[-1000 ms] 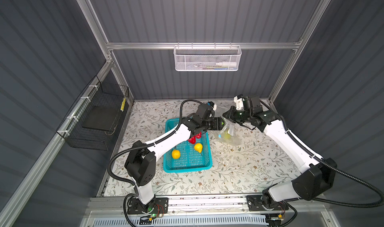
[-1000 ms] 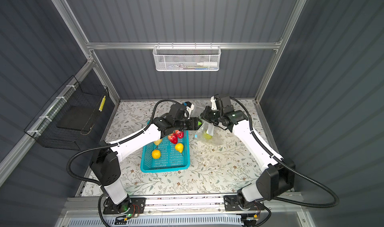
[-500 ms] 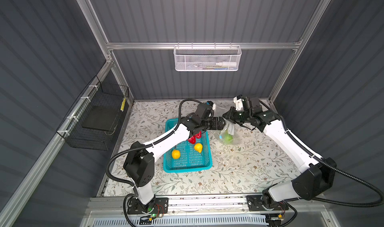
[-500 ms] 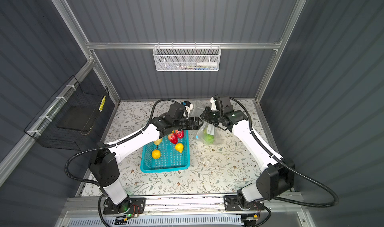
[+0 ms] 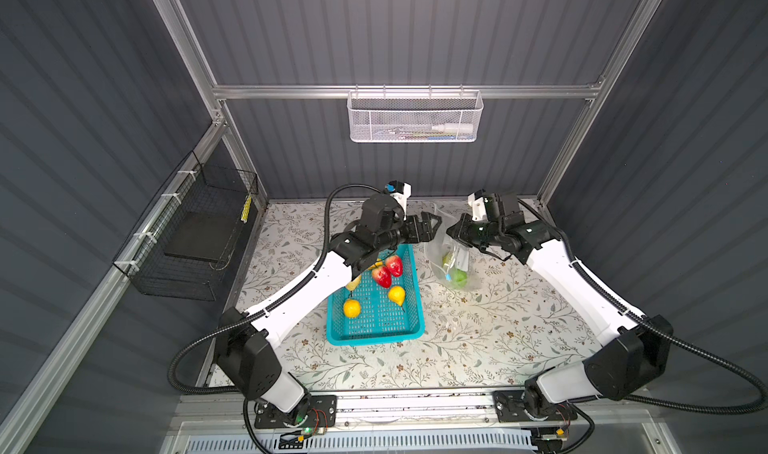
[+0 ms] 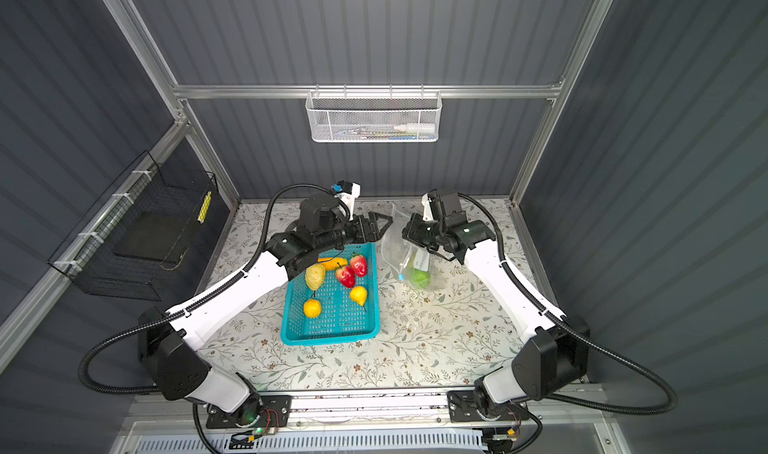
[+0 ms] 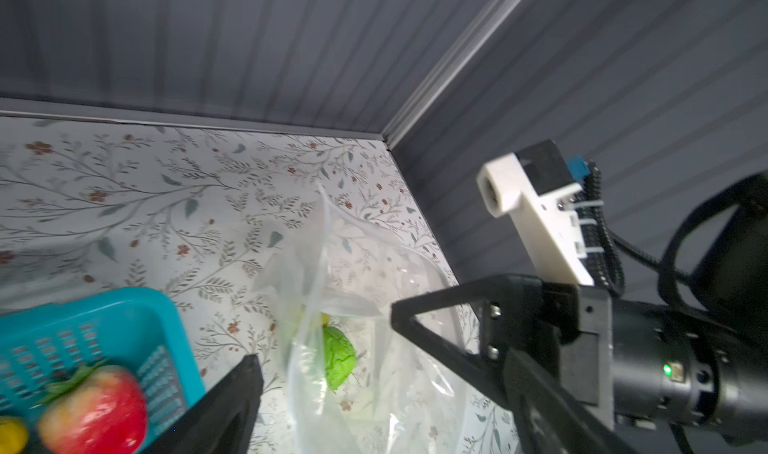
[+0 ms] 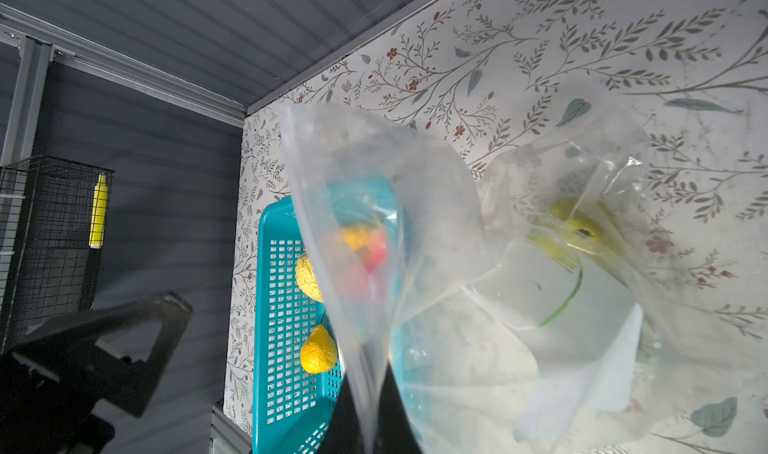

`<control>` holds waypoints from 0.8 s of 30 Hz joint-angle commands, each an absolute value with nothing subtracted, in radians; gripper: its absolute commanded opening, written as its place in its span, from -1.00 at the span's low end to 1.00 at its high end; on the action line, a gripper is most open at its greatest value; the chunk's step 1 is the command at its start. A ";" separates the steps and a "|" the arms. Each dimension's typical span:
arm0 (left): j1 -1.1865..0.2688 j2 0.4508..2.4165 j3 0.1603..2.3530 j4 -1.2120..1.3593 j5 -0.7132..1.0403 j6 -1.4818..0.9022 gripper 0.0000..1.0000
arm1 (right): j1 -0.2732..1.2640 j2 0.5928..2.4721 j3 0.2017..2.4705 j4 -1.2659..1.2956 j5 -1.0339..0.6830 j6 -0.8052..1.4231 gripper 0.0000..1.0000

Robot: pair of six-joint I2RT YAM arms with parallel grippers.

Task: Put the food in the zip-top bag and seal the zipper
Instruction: 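Withdraw the empty left gripper back over the teal basket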

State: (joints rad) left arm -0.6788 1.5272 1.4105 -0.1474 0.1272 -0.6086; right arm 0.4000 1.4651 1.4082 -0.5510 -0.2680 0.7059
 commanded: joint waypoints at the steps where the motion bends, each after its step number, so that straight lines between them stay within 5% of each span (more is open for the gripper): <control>1: -0.613 1.484 1.340 -0.176 0.098 -0.628 0.87 | 0.399 1.460 1.410 -0.567 -0.261 0.689 -1.00; 13: -0.571 1.416 1.252 -0.489 -0.157 -0.524 1.00 | 0.393 1.470 1.412 -0.570 -0.265 0.686 -1.00; 24: -0.571 1.558 1.261 -0.652 -0.338 -0.527 0.99 | 0.393 1.474 1.415 -0.571 -0.270 0.690 -1.00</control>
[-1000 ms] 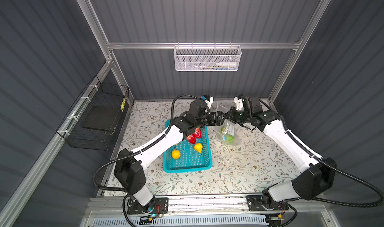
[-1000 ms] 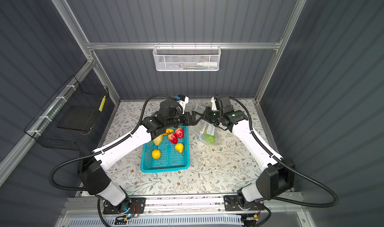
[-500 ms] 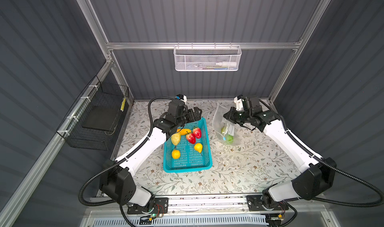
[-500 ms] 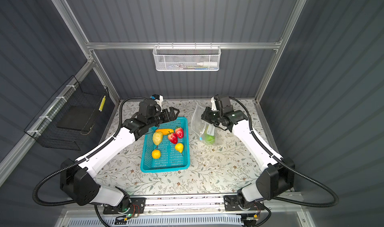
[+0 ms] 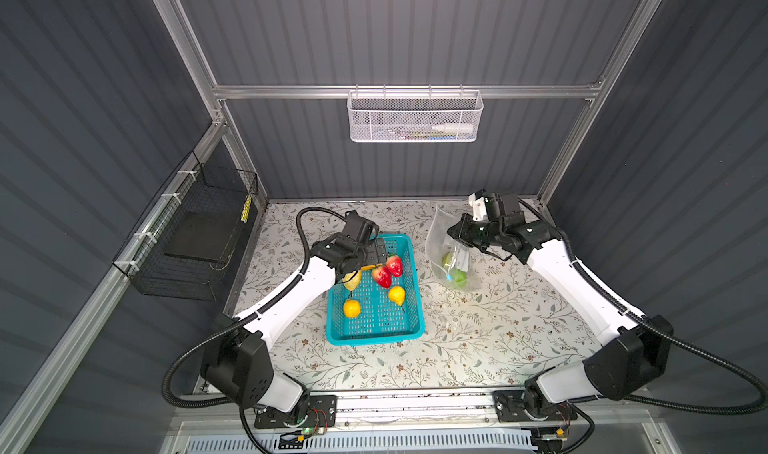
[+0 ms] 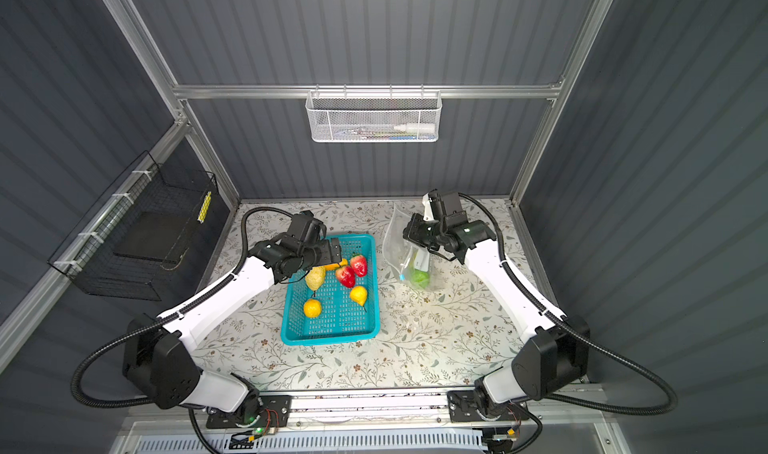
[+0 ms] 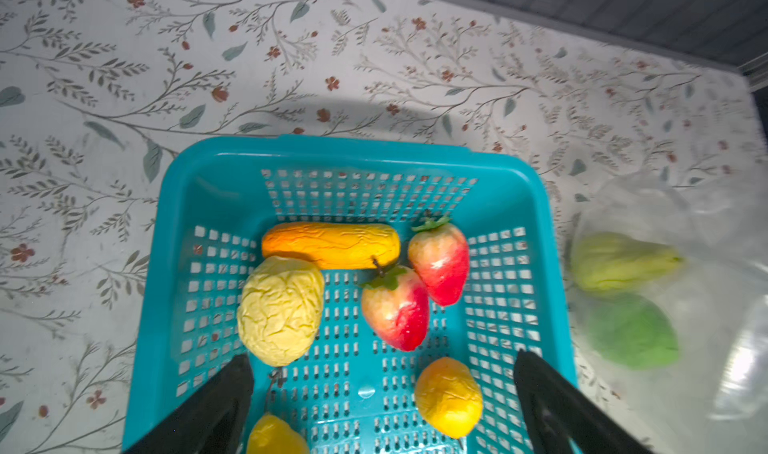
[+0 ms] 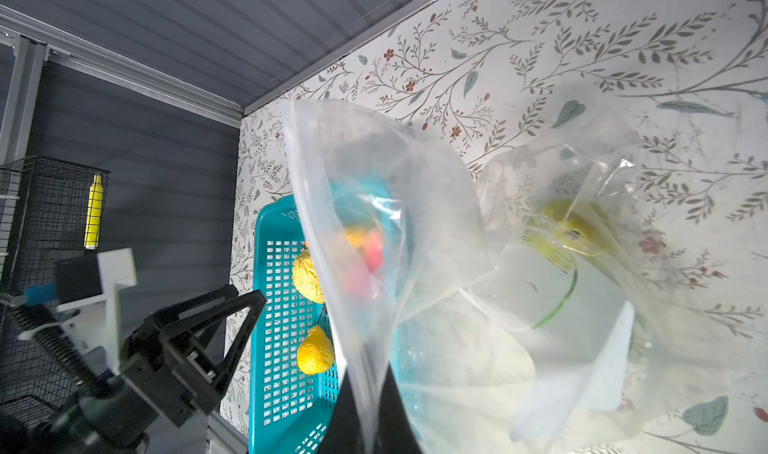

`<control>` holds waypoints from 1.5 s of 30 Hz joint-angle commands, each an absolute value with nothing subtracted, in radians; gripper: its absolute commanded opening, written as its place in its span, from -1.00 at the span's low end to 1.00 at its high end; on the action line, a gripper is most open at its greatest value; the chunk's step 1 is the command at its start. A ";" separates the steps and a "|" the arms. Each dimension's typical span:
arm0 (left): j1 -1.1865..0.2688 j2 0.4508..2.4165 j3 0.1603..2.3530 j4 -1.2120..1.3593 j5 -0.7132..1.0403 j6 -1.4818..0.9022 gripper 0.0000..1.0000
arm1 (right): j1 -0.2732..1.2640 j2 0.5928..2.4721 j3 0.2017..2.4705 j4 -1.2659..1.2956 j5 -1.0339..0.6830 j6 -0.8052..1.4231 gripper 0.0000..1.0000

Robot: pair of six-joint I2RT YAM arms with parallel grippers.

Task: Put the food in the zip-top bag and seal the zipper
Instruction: 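Withdraw the empty left gripper back over the teal basket, then lower the left gripper into the basket over the pale yellow wrinkled fruit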

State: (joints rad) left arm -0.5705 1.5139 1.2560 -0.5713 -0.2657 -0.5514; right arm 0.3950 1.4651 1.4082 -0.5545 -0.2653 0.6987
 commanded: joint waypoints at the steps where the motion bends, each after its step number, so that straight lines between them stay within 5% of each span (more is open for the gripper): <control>1: -0.571 1.575 1.264 -0.661 -0.349 -0.524 0.99 | 0.393 1.473 1.413 -0.571 -0.268 0.692 -1.00; 25: -0.570 1.831 1.312 -0.614 -0.431 -0.449 0.98 | 0.391 1.462 1.401 -0.575 -0.253 0.684 -1.00; 37: -0.571 1.785 1.252 -0.503 -0.232 -0.440 0.84 | 0.391 1.465 1.399 -0.575 -0.256 0.686 -1.00; 45: -0.571 1.776 1.257 -0.549 -0.319 -0.431 0.87 | 0.391 1.471 1.401 -0.570 -0.262 0.687 -1.00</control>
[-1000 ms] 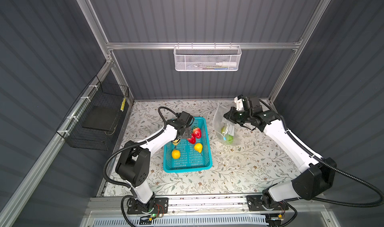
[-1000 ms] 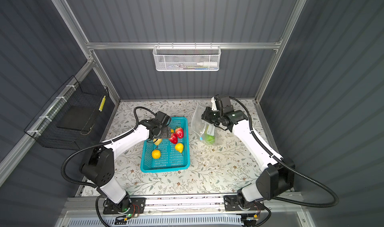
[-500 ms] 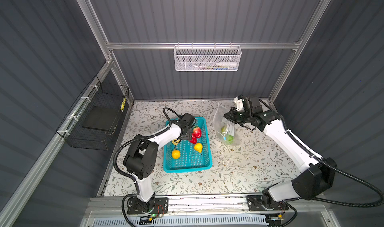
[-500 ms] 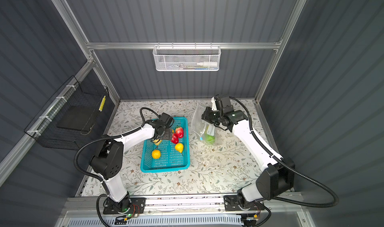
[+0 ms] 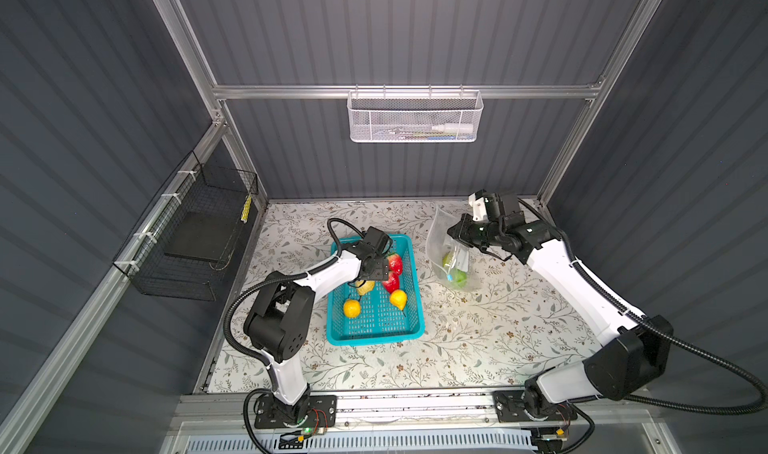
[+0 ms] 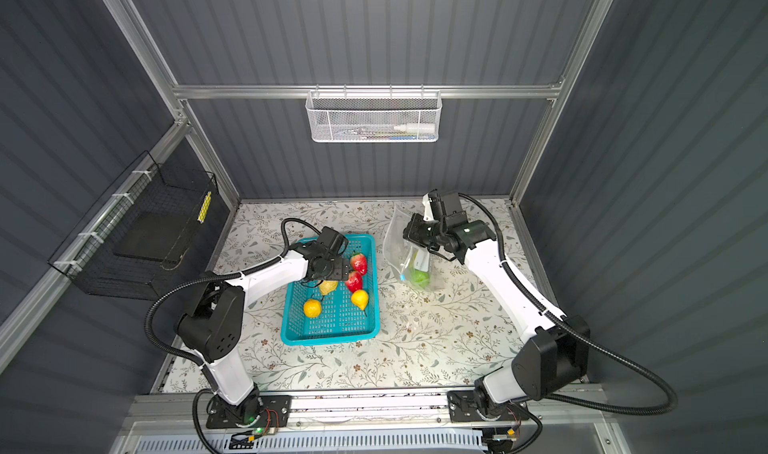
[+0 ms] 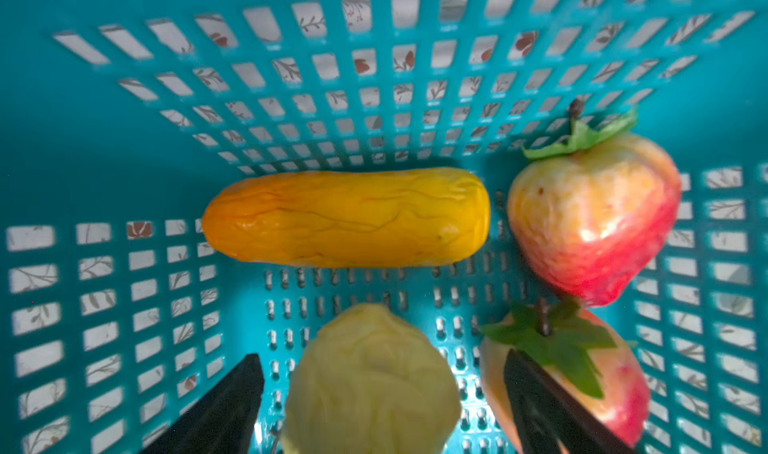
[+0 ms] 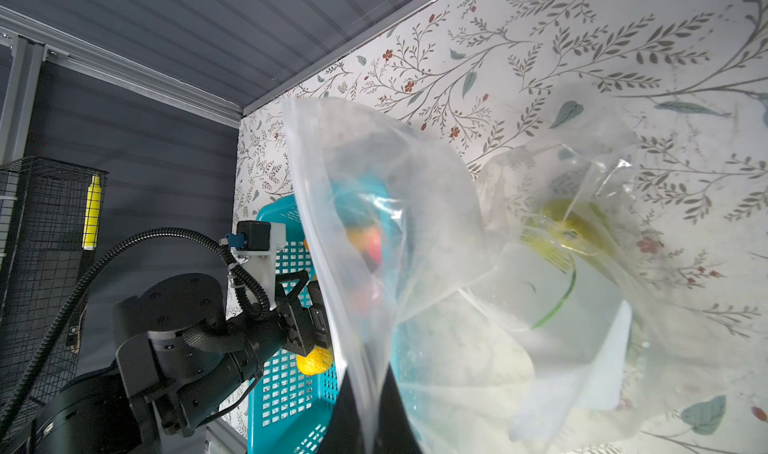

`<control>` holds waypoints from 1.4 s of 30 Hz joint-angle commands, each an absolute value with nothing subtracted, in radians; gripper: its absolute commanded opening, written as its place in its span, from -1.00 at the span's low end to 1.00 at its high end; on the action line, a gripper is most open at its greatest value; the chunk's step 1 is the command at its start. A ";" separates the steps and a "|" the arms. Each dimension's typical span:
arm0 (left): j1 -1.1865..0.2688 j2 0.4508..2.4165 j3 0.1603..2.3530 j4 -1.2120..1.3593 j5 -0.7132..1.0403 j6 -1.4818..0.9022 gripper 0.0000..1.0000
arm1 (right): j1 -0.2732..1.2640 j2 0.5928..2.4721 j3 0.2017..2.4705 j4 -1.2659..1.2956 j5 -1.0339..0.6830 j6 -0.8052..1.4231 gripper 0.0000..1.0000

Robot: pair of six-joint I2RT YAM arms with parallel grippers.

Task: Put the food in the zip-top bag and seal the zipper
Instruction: 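Lower the left gripper into the basket over the pale yellow wrinkled fruit, then close the left gripper on the pale yellow fruit and lift it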

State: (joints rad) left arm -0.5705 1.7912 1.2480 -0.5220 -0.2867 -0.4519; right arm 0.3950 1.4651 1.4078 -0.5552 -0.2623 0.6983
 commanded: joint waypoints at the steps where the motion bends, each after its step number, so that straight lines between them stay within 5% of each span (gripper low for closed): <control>1: -0.571 1.784 1.263 -0.558 -0.321 -0.425 0.86 | 0.391 1.470 1.401 -0.570 -0.262 0.687 -1.00; 25: -0.571 1.840 1.210 -0.510 -0.186 -0.419 0.78 | 0.391 1.465 1.397 -0.576 -0.261 0.692 -1.00; 42: -0.571 1.833 1.209 -0.517 -0.206 -0.412 0.20 | 0.391 1.457 1.393 -0.577 -0.256 0.687 -1.00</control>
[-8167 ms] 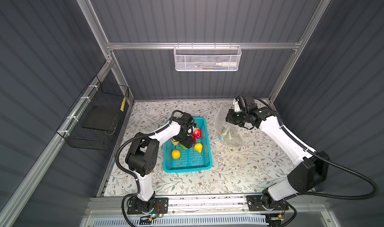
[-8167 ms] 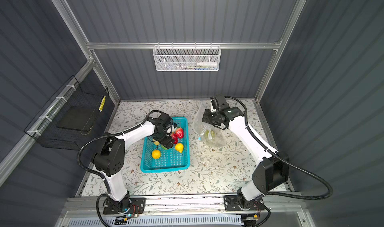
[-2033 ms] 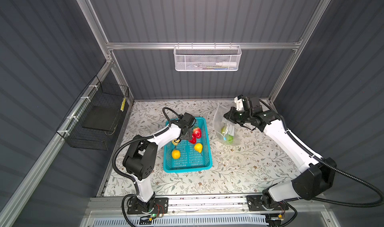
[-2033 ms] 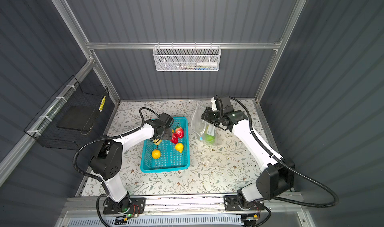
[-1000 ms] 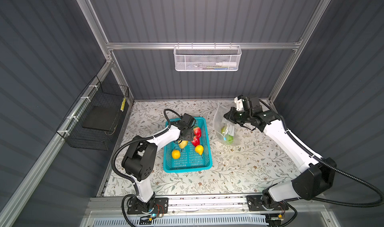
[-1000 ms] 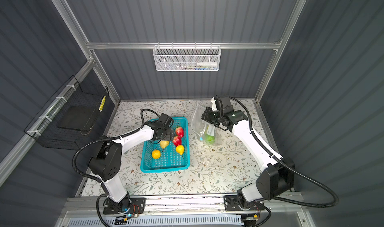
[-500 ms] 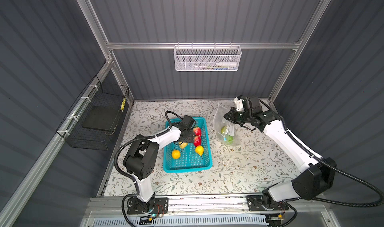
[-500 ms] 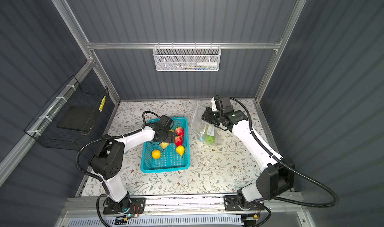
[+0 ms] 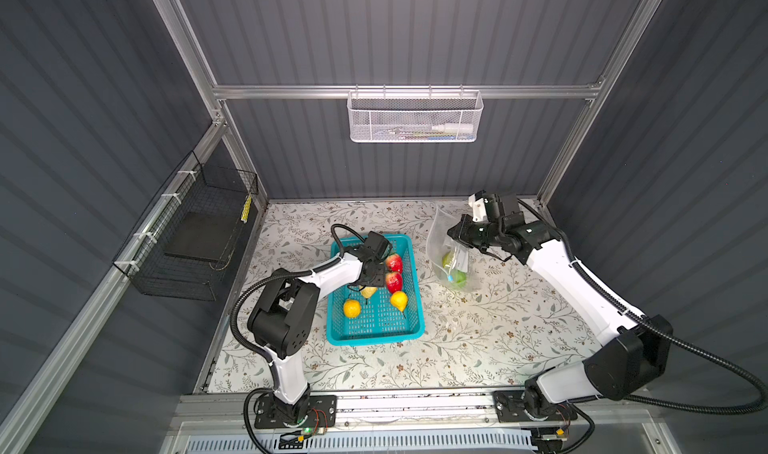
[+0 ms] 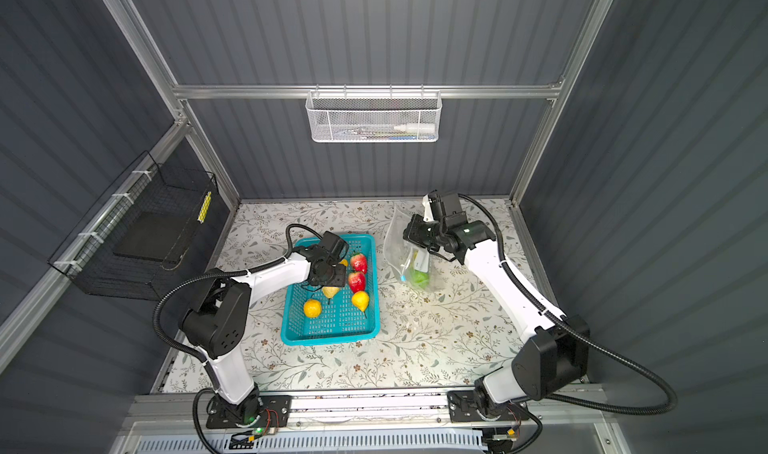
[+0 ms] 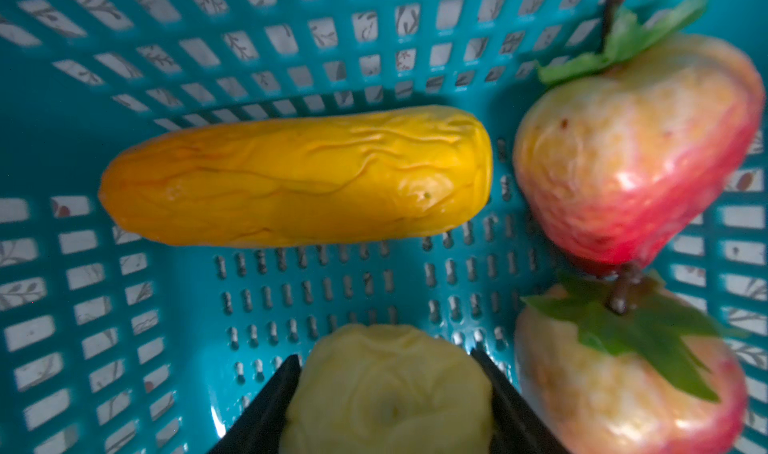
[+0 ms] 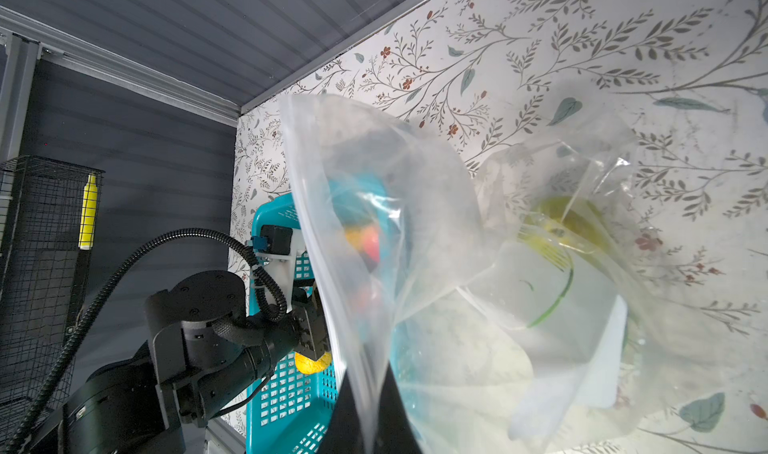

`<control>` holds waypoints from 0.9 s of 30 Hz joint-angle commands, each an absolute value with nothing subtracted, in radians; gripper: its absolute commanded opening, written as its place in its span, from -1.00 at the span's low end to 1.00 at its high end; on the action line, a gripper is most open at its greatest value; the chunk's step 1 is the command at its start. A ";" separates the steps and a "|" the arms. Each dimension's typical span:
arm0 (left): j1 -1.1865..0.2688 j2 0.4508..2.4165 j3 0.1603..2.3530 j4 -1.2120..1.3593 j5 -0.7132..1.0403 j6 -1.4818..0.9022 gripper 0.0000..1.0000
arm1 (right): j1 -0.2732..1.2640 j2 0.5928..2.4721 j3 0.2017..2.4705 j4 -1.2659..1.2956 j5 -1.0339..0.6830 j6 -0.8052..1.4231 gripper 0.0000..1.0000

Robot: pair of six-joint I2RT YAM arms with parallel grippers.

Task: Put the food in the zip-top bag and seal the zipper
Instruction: 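Close the left gripper on the pale yellow fruit and lift it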

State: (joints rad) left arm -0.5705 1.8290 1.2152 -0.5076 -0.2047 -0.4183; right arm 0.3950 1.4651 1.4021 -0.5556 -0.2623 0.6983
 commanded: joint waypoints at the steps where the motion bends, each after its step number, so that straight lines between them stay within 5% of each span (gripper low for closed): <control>1: -0.571 1.830 1.210 -0.516 -0.208 -0.409 0.19 | 0.391 1.457 1.393 -0.577 -0.256 0.688 -1.00; 16: -0.571 1.675 1.307 -0.561 -0.206 -0.399 0.17 | 0.390 1.453 1.385 -0.570 -0.253 0.682 -1.00; 27: -0.572 1.505 1.368 -0.384 -0.024 -0.501 0.15 | 0.390 1.451 1.376 -0.563 -0.252 0.688 -1.00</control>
